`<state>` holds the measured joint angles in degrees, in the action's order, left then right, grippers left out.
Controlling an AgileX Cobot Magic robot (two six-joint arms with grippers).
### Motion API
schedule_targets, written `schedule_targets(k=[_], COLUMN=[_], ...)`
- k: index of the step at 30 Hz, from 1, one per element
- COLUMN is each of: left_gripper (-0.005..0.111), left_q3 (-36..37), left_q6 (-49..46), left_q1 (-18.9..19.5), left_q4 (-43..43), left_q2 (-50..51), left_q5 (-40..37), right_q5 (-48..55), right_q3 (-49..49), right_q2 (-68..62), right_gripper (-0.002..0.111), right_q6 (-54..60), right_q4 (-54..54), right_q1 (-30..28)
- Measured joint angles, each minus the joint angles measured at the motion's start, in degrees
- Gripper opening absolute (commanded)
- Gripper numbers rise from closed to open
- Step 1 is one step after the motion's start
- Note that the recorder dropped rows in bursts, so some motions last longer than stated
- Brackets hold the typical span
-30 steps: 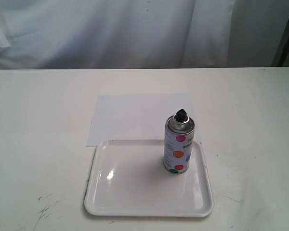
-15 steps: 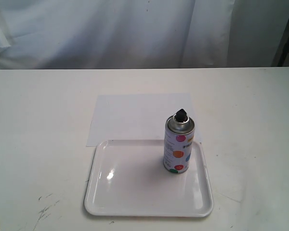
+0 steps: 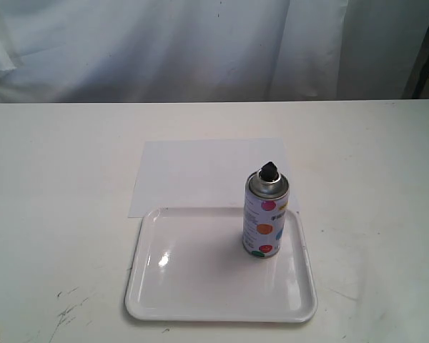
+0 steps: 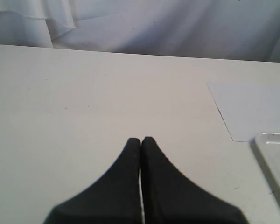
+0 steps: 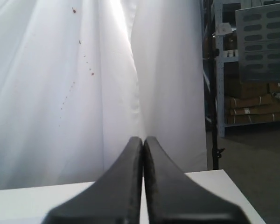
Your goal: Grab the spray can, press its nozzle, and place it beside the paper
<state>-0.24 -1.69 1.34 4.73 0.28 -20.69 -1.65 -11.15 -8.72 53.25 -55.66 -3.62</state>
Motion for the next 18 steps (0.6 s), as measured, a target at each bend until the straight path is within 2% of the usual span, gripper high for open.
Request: schedule_targets(k=[2, 5, 8, 13, 18], left_gripper=[0.000, 0.000, 0.000, 0.000, 0.000], left_q3=[0.0, 0.0, 0.0, 0.0, 0.0], left_q6=[0.0, 0.0, 0.0, 0.0, 0.0], left_q1=[0.0, 0.0, 0.0, 0.0, 0.0], left_q4=[0.0, 0.0, 0.0, 0.0, 0.0], left_q2=[0.0, 0.0, 0.0, 0.0, 0.0], left_q5=[0.0, 0.0, 0.0, 0.0, 0.0], right_q5=[2.3, 6.1, 7.1, 6.8, 8.1], right_q3=[0.0, 0.3, 2.5, 9.3, 10.9], right_q2=[0.1, 0.7, 1.9, 5.7, 7.9], right_gripper=[0.000, 0.000, 0.000, 0.000, 0.000], right_q6=[-7.3, -27.2, -42.4, -52.3, -54.3], right_q4=[8.6, 27.0, 41.4, 47.8, 50.5], right_q1=[0.0, 0.0, 0.0, 0.0, 0.0])
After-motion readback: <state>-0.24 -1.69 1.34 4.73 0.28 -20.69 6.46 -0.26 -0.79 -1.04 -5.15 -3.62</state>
